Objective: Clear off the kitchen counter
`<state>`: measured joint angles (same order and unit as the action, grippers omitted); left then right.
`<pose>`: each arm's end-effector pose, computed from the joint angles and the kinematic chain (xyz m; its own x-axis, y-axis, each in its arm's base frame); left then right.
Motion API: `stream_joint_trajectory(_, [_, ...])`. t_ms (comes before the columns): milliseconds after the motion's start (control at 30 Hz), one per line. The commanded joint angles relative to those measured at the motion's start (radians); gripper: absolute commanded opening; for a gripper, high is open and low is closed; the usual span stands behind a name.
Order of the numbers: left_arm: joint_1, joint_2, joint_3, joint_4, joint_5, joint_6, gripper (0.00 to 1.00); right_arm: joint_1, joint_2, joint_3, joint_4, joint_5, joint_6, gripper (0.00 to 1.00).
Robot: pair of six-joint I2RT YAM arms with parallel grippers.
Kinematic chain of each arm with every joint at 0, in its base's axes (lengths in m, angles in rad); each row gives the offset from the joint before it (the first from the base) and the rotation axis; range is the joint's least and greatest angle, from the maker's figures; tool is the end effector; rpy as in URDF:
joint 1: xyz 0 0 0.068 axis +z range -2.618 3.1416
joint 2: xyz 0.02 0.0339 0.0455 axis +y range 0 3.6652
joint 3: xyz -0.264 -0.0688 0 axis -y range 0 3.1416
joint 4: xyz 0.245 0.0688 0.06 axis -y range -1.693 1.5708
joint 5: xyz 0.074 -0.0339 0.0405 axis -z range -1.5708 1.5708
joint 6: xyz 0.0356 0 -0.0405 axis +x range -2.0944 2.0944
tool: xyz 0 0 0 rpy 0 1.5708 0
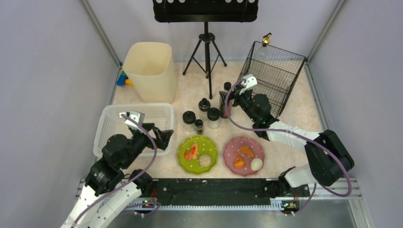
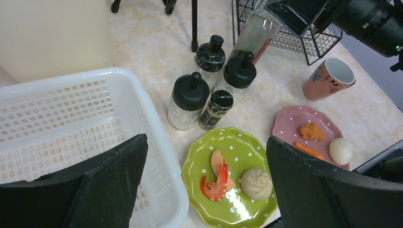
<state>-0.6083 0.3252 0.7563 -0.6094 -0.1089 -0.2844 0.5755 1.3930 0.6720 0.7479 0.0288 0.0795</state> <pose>0.0638 -0.0397 0.3353 -0.2745 -0.1488 -0.9500 0.4202 0.8701 -0.2576 0.2577 0.1660 0.2596 -0.0188 0.0824 -0.9964 -0.5200 0.8504 0.0802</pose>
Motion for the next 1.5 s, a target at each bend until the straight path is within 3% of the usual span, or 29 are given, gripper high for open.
stream_joint_trajectory(0, [0.005, 0.009, -0.008, 0.031, 0.012, 0.013, 0.99, 0.014, 0.043, 0.076, 0.111, 0.03, -0.029, 0.81])
stream_joint_trajectory(433, [0.006, 0.012, -0.009, 0.031, 0.015, 0.013, 0.99, 0.035, 0.102, 0.085, 0.132, 0.002, -0.026, 0.53])
stream_joint_trajectory(600, [0.005, 0.011, -0.009, 0.031, 0.017, 0.013, 0.99, 0.04, 0.098, 0.08, 0.125, 0.013, -0.028, 0.31])
stream_joint_trajectory(767, [0.004, 0.012, -0.008, 0.031, 0.017, 0.013, 0.99, 0.041, 0.079, 0.084, 0.109, 0.025, -0.046, 0.0])
stream_joint_trajectory(1100, [0.005, 0.016, -0.009, 0.033, 0.017, 0.014, 0.99, 0.055, -0.068, 0.158, -0.023, 0.042, -0.133, 0.0])
stream_joint_trajectory(1333, [0.007, 0.024, -0.009, 0.034, 0.021, 0.014, 0.99, 0.055, -0.211, 0.29, -0.248, 0.091, -0.168, 0.0])
stream_joint_trajectory(1467, [0.006, 0.024, -0.009, 0.033, 0.019, 0.014, 0.99, 0.054, -0.248, 0.427, -0.431, 0.221, -0.223, 0.0])
